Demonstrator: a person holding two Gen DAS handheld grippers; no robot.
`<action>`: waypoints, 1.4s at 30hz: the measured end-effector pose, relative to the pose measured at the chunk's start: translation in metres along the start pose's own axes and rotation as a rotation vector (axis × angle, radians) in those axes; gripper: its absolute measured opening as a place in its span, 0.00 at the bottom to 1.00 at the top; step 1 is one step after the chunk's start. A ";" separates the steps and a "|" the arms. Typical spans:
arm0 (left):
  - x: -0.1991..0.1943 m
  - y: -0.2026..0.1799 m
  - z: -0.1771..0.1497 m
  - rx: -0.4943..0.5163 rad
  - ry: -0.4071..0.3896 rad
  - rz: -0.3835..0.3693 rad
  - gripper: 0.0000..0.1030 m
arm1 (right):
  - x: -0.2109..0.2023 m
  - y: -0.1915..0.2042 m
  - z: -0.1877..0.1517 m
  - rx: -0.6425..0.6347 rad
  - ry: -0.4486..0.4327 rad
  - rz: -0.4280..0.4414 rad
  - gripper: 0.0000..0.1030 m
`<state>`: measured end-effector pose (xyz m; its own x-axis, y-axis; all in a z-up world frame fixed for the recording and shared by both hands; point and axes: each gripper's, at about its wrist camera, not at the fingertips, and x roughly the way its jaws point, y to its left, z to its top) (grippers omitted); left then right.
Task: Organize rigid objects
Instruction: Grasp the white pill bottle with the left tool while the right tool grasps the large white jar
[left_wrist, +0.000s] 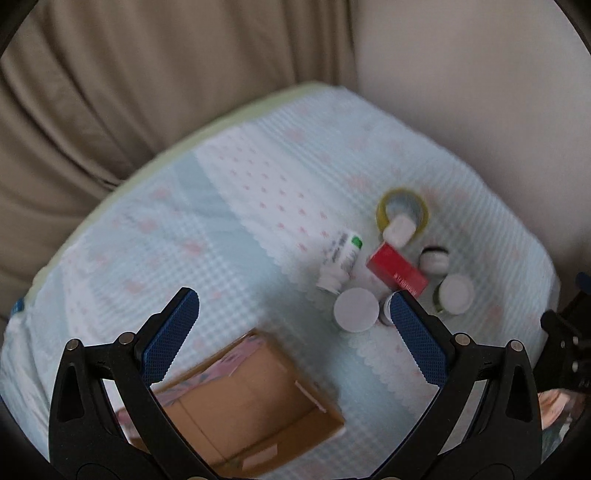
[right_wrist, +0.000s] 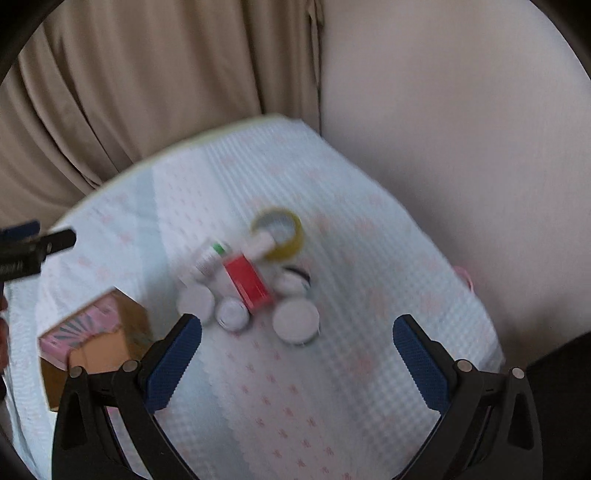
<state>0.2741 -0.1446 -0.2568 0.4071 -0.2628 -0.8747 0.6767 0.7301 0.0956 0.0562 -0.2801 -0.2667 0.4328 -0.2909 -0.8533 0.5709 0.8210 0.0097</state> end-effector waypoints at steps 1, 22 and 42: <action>0.017 -0.004 0.004 0.019 0.023 -0.008 1.00 | 0.010 -0.002 -0.003 0.007 0.018 -0.002 1.00; 0.272 -0.065 0.026 0.295 0.378 -0.027 0.93 | 0.223 0.008 -0.018 0.059 0.383 -0.101 0.96; 0.264 -0.102 0.026 0.332 0.390 -0.017 0.46 | 0.255 0.000 -0.022 -0.026 0.448 -0.025 0.65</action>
<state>0.3286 -0.3049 -0.4854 0.1781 0.0283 -0.9836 0.8654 0.4712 0.1703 0.1510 -0.3439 -0.4956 0.0710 -0.0738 -0.9947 0.5568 0.8304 -0.0219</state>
